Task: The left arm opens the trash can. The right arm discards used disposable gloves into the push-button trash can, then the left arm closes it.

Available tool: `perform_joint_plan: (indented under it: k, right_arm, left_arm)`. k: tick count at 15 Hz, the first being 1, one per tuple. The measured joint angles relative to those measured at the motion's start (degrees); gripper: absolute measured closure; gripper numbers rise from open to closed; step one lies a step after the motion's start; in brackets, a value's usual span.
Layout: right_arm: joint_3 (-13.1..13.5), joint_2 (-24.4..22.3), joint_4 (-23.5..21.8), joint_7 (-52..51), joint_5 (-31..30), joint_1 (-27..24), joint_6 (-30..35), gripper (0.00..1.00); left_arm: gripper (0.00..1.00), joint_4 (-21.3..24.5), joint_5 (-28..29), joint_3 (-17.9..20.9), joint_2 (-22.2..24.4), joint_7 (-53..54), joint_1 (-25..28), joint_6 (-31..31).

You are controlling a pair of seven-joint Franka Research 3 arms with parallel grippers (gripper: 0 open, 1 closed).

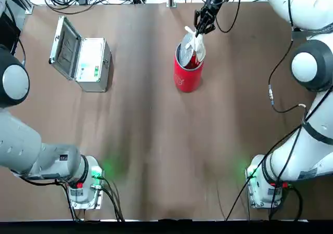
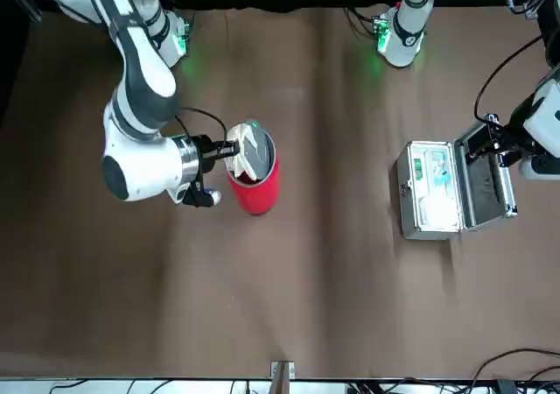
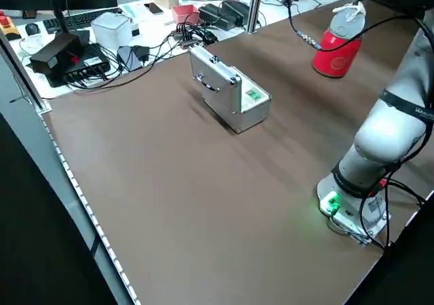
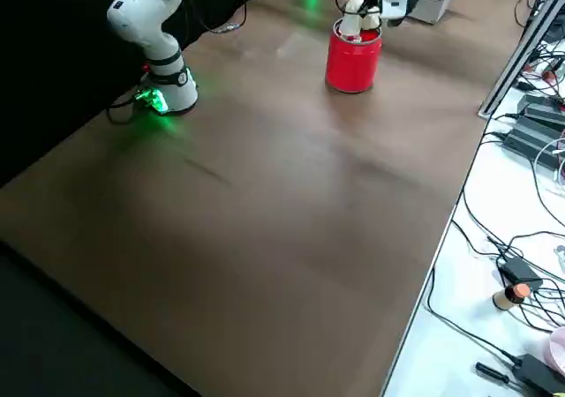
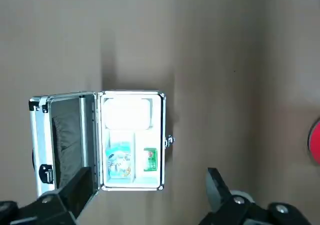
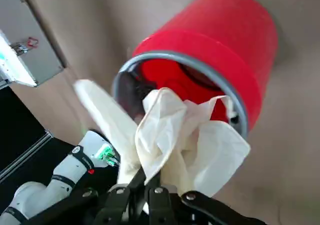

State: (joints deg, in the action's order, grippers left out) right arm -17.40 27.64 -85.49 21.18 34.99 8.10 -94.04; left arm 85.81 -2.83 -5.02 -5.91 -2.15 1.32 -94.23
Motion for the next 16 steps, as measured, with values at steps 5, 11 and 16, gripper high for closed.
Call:
perform_joint_plan:
  k: [5, 11, 16]
  right_arm:
    - [0.20, 2.41, -0.65, 0.01, 0.17, -0.12, -0.18, 0.95]
    - [0.19, 5.39, -0.72, 0.00, 0.32, -0.09, -0.50, 0.95]
    - [0.19, 6.03, -0.65, 0.00, 0.60, -0.09, -0.58, 0.95]
  left_arm:
    - [0.00, 0.01, 0.00, 0.00, 0.00, 0.00, 0.00, -0.01]
    - [0.00, 0.31, 0.00, -0.01, 0.00, 0.00, -0.15, 0.07]
    - [0.00, 0.38, 0.00, -0.01, 0.00, 0.70, -0.14, 0.10]
